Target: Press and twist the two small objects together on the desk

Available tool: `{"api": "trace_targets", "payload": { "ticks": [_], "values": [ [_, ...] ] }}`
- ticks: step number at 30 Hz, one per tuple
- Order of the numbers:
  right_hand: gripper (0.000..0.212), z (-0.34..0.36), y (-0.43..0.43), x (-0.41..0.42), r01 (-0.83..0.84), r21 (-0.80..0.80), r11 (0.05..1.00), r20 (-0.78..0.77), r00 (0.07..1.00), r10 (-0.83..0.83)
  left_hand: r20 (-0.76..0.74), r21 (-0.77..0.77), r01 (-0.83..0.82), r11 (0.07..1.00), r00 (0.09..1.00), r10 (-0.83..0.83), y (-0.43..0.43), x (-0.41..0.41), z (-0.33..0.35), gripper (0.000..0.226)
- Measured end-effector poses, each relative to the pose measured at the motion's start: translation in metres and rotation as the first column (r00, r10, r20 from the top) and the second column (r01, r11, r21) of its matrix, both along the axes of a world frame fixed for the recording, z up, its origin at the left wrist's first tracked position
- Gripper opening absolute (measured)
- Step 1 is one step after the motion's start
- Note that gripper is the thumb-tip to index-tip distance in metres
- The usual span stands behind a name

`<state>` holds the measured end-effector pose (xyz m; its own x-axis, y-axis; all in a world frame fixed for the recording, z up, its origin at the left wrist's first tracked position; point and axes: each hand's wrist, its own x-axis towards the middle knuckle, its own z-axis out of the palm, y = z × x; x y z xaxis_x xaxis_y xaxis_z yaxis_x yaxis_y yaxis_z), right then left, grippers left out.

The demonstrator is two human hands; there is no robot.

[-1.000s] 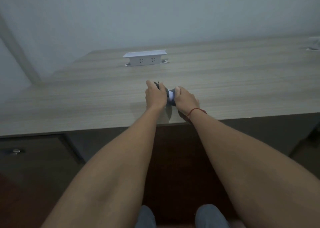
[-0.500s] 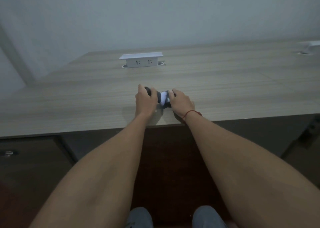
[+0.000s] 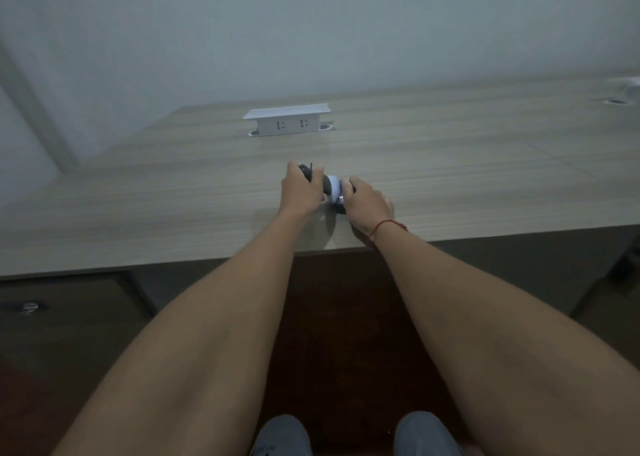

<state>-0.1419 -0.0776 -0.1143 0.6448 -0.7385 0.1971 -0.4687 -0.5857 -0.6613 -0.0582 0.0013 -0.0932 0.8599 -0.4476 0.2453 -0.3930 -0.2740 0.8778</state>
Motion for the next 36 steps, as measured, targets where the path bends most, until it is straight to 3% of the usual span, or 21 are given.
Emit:
{"api": "trace_targets", "payload": {
  "ticks": [2,8,9,13,17,21,25,28,32,36],
  "values": [
    [0.024,-0.002,0.000,0.001,-0.006,-0.011,1.000,0.007,1.000,0.006,0.015,0.030,0.029,0.999,0.999,-0.030,-0.002,-0.002,0.000,0.027],
    [0.029,-0.002,-0.001,0.001,0.008,0.007,1.000,-0.002,1.000,-0.008,-0.001,0.410,0.169,0.896,0.983,-0.185,0.017,0.011,0.019,0.036],
    [0.028,-0.002,-0.001,0.000,0.006,0.004,1.000,0.003,1.000,-0.006,0.024,0.400,0.140,0.906,0.986,-0.163,0.019,0.011,0.020,0.035],
    [0.022,-0.001,0.002,-0.002,0.000,0.002,1.000,0.024,1.000,0.000,0.027,0.128,0.017,0.992,0.999,-0.021,0.020,0.007,0.010,0.036],
    [0.022,-0.002,0.003,-0.001,-0.002,-0.004,1.000,0.026,1.000,0.002,0.051,0.234,-0.002,0.972,0.999,-0.010,0.016,0.007,-0.002,0.034],
    [0.024,-0.004,0.000,0.000,0.006,-0.010,1.000,0.014,1.000,-0.006,0.013,-0.021,-0.058,0.998,0.998,0.058,0.006,0.004,0.003,0.027],
    [0.024,-0.003,0.001,0.000,0.014,-0.023,1.000,0.011,1.000,-0.014,0.030,0.109,-0.037,0.993,0.999,0.034,0.003,0.004,0.007,0.036],
    [0.025,-0.004,0.001,-0.001,0.025,-0.028,0.999,0.005,1.000,-0.025,0.056,0.081,-0.032,0.996,0.998,0.027,0.003,0.010,0.013,0.036],
    [0.032,-0.007,0.004,-0.001,0.023,-0.029,0.999,0.025,0.999,-0.022,0.126,0.240,-0.036,0.970,0.992,0.006,0.010,0.013,-0.005,0.035],
    [0.031,-0.003,0.003,-0.002,0.026,-0.017,1.000,0.013,1.000,-0.026,0.036,0.065,-0.067,0.996,0.997,0.064,0.004,0.018,0.000,0.037]
  ]
}}
